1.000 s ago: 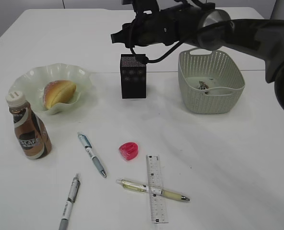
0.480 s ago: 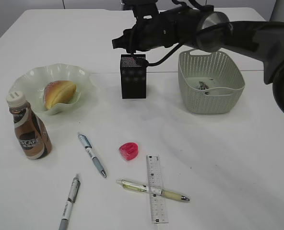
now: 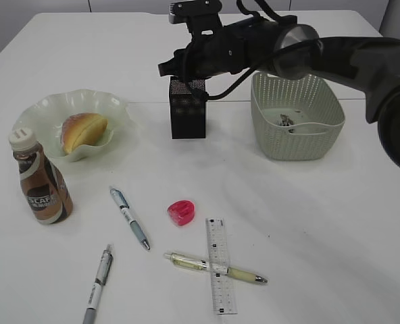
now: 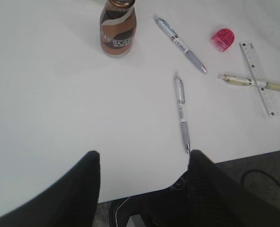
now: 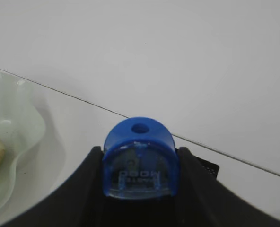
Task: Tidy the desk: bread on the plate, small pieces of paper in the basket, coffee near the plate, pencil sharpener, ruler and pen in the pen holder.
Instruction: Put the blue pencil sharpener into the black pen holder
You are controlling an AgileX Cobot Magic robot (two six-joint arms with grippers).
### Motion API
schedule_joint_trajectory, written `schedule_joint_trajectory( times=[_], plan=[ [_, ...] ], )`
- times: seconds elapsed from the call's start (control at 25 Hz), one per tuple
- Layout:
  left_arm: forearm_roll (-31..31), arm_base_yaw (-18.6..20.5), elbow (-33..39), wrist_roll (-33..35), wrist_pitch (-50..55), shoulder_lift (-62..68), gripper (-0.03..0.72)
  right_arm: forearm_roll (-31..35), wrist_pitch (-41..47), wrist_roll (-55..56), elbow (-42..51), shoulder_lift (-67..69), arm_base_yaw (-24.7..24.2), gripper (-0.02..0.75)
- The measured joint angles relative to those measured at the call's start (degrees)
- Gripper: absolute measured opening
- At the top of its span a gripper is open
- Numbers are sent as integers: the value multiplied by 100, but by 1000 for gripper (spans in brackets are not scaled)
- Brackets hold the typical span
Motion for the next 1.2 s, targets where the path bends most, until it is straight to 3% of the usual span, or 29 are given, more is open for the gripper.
schedule_joint_trajectory(
  times=[1.2],
  plan=[
    [-127, 0, 0, -4, 0, 0, 433, -247, 0, -24, 0, 0, 0, 375]
  ],
)
